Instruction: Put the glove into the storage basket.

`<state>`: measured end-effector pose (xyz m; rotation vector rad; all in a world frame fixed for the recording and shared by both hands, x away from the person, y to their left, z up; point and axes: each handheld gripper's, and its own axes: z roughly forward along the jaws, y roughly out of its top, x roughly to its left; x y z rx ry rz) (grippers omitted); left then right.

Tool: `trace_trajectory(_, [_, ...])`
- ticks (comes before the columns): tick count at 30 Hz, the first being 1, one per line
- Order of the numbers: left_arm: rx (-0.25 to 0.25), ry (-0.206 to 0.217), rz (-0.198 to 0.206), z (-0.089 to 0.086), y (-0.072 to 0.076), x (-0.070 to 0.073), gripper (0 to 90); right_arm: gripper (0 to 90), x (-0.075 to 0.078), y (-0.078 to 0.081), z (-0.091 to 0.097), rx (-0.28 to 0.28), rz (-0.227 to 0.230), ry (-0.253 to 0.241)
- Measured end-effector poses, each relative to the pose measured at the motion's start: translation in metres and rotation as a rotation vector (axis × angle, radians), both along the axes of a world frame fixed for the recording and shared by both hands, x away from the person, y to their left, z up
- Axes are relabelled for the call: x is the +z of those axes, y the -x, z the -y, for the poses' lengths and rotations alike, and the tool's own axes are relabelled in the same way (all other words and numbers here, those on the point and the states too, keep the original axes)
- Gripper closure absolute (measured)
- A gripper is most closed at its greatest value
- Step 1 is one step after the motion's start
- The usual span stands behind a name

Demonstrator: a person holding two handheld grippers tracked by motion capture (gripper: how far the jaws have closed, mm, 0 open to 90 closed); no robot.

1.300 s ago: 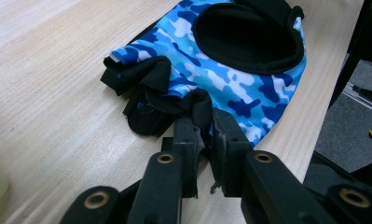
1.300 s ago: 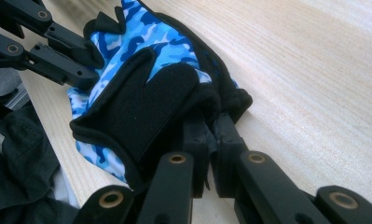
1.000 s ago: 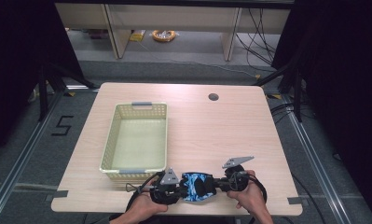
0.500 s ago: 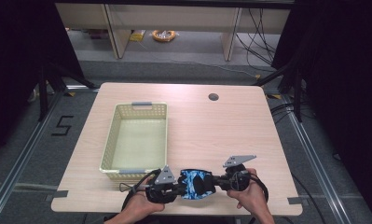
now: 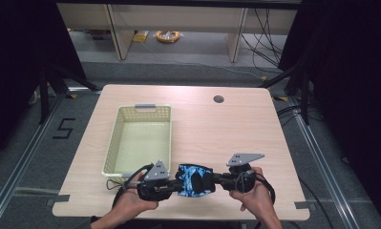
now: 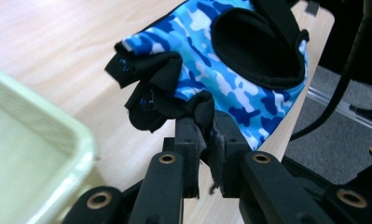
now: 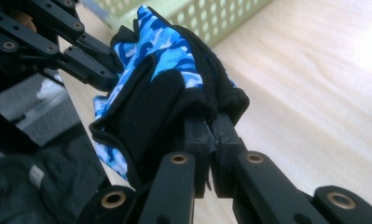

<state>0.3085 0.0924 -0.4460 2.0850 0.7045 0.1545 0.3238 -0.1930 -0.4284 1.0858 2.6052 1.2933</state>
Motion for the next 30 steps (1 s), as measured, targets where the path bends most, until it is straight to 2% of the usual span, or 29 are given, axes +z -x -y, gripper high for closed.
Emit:
trace_trajectory(2, [-0.01, -0.02, -0.002, -0.005, -0.003, 0.007, 81.8, 87.9, 0.005, -0.001, -0.004, -0.001, 0.01, -0.01])
trace_trajectory(4, [0.008, -0.003, 0.0, -0.009, -0.005, 0.013, 81.8, 87.9, 0.012, -0.006, -0.009, 0.015, 0.066, -0.001])
trace_trajectory(6, [0.017, -0.004, 0.005, -0.016, -0.009, 0.02, 81.8, 87.9, 0.019, -0.008, -0.015, 0.014, 0.052, -0.005])
trace_trajectory(7, [0.017, 0.008, -0.002, -0.017, -0.009, 0.022, 81.8, 87.9, 0.023, -0.009, -0.017, 0.004, 0.054, -0.011])
trace_trajectory(10, [0.03, 0.015, 0.005, -0.027, -0.013, 0.033, 81.8, 87.9, 0.031, -0.017, -0.023, 0.029, 0.086, -0.016])
trace_trajectory(11, [0.033, 0.017, 0.011, -0.03, -0.014, 0.035, 81.8, 87.9, 0.035, -0.018, -0.028, 0.009, 0.065, -0.023])
trace_trajectory(12, [0.038, 0.02, 0.005, -0.032, -0.015, 0.038, 81.8, 87.9, 0.038, -0.022, -0.03, 0.022, 0.084, -0.014])
trace_trajectory(15, [0.058, 0.011, 0.011, -0.042, -0.018, 0.044, 81.8, 87.9, 0.045, -0.029, -0.042, 0.029, 0.07, -0.013])
trace_trajectory(16, [0.061, 0.018, 0.007, -0.045, -0.019, 0.045, 81.8, 87.9, 0.046, -0.032, -0.046, 0.032, 0.085, -0.015])
trace_trajectory(20, [0.091, 0.013, -0.01, -0.061, -0.025, 0.049, 81.7, 87.9, 0.05, -0.042, -0.06, 0.054, 0.093, -0.009])
trace_trajectory(22, [0.1, 0.009, -0.008, -0.067, -0.028, 0.05, 81.7, 87.9, 0.052, -0.046, -0.069, 0.065, 0.071, 0.001])
trace_trajectory(24, [0.109, 0.001, -0.018, -0.076, -0.031, 0.051, 81.7, 87.9, 0.053, -0.051, -0.078, 0.067, 0.068, 0.01])
trace_trajectory(26, [0.119, 0.005, -0.015, -0.084, -0.034, 0.051, 81.7, 87.9, 0.052, -0.057, -0.089, 0.077, 0.071, 0.009])
trace_trajectory(28, [0.141, -0.002, -0.02, -0.094, -0.036, 0.053, 81.7, 87.9, 0.052, -0.061, -0.097, 0.08, 0.044, 0.0])
trace_trajectory(29, [0.138, 0.002, -0.019, -0.097, -0.037, 0.052, 81.7, 87.9, 0.051, -0.065, -0.103, 0.09, 0.058, 0.002])
trace_trajectory(30, [0.145, -0.015, -0.021, -0.102, -0.038, 0.052, 81.7, 87.9, 0.051, -0.066, -0.107, 0.085, 0.043, -0.005])
